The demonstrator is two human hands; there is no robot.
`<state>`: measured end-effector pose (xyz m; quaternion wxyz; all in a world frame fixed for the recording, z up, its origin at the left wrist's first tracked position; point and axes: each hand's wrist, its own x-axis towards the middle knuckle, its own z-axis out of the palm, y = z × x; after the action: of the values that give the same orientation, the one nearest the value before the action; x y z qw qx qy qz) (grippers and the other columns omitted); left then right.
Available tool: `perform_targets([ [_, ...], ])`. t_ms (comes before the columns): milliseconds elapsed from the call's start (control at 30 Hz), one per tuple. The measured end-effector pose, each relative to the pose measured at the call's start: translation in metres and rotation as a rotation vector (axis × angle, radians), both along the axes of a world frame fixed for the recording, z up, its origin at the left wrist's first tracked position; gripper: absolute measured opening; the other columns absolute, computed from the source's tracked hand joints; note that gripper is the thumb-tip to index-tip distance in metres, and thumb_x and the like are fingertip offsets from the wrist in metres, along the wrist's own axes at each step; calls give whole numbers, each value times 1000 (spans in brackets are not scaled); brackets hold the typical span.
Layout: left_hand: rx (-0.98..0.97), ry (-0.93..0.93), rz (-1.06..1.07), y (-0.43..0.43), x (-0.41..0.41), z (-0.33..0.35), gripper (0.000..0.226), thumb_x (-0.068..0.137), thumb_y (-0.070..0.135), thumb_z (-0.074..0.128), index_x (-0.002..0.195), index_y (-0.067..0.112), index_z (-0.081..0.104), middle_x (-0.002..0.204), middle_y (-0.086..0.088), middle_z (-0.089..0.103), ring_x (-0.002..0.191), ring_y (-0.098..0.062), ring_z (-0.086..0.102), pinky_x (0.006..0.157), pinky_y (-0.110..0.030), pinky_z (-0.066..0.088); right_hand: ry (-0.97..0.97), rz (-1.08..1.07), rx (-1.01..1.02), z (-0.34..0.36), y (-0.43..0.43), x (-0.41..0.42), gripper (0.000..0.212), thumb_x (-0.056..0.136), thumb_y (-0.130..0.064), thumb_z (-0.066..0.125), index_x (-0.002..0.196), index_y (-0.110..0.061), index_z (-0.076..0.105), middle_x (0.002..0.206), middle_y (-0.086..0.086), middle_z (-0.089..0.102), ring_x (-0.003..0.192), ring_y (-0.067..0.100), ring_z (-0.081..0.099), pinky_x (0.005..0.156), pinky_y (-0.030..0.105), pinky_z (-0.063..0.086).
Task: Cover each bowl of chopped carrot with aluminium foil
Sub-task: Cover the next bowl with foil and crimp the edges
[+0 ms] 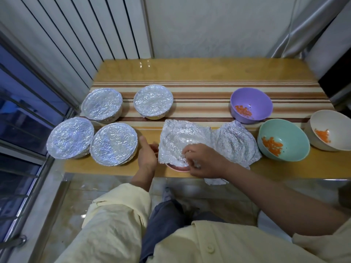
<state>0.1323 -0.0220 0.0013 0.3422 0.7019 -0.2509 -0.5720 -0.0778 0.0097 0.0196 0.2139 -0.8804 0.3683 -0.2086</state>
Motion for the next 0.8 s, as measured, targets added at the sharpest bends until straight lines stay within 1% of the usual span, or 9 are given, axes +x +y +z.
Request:
perform_targets([
  [100,-22,-68,-75,2,0,5,57,93,61,51,85,7,69,87,-16,73,82,-33,69,89,-47,57,67,68,28,-15,8,-1,8,63,-9,56,65,-12,50,81,8,60,73,29,55,65,40,44],
  [167,-58,-198,-161,3,2,0,31,80,44,77,79,15,65,84,-11,70,83,-31,67,92,-51,56,68,90,65,-17,12,-5,6,67,-10,58,68,-13,53,84,9,62,78,30,59,69,40,45],
  [267,-69,-291,-204,5,2,-9,20,78,25,83,81,23,63,84,-6,69,80,-26,64,91,-53,56,13,-4,150,-17,12,-13,13,80,-27,60,80,-14,61,102,9,65,100,25,60,87,34,44],
  [333,-81,-314,-203,6,3,-12,18,82,18,79,81,23,63,84,-6,68,80,-26,63,91,-52,56,-33,-234,193,-22,10,-20,27,86,-40,52,96,-17,64,123,6,60,119,19,51,99,32,36],
  [433,-97,-292,-180,7,7,-15,14,78,20,77,82,21,63,82,-9,69,75,-27,62,87,-54,56,-157,-701,215,-26,4,-22,38,92,-34,54,122,-12,54,134,7,48,122,19,44,99,32,34],
  [500,-103,-294,-177,8,8,-18,13,77,18,75,83,17,63,80,-11,68,72,-27,61,84,-51,56,-242,-971,488,-24,-3,-24,48,93,-33,58,131,-9,43,130,6,43,116,18,44,93,31,37],
  [600,-106,-293,-188,10,8,-17,7,83,7,71,86,10,64,77,-11,66,66,-25,58,71,-43,53,-411,-1123,901,-28,-9,-24,33,91,-41,59,99,-9,51,92,6,50,82,22,50,74,35,39],
  [667,-104,-269,-197,13,7,-13,3,86,5,66,87,3,64,68,-11,63,55,-23,54,58,-32,47,-417,-1135,851,-32,-10,-22,39,92,-36,59,70,-14,36,67,3,35,61,19,34,62,32,28],
  [800,-104,-213,-167,18,1,-7,32,92,9,61,61,15,56,52,1,50,48,-12,44,47,-22,37,-336,-1144,729,-31,-11,-15,40,95,-30,56,67,-17,30,66,0,31,57,15,28,54,31,22],
])
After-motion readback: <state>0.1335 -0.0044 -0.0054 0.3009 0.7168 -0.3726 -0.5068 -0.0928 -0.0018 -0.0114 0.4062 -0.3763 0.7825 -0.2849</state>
